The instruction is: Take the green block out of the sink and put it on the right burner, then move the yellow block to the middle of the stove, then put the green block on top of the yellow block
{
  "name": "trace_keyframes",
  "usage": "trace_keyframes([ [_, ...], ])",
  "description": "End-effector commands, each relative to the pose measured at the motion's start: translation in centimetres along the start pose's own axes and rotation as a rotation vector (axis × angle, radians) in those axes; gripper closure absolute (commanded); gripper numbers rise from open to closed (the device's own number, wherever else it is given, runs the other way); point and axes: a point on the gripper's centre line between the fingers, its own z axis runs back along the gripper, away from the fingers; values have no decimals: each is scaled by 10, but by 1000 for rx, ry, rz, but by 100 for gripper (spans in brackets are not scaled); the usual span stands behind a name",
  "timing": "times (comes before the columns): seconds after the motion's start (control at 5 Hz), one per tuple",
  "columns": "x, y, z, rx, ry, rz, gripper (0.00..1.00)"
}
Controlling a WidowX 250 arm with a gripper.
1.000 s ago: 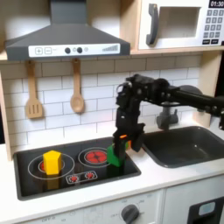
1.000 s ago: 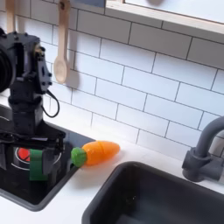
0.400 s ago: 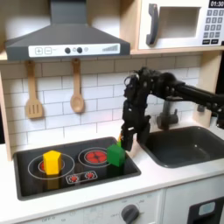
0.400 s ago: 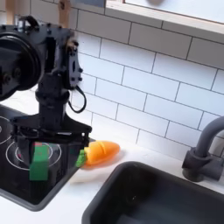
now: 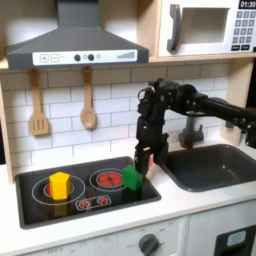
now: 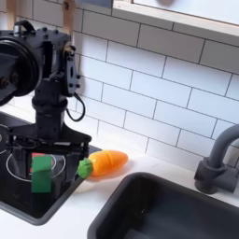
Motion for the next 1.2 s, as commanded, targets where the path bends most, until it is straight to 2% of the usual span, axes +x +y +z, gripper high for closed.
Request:
trace_keyframes([
  [0.0,0,-1,0,-1,-1,-2,0],
  [0.8,0,-1,0,-1,-1,-2,0],
  [1.0,10,10,1,23,-53,10,0],
])
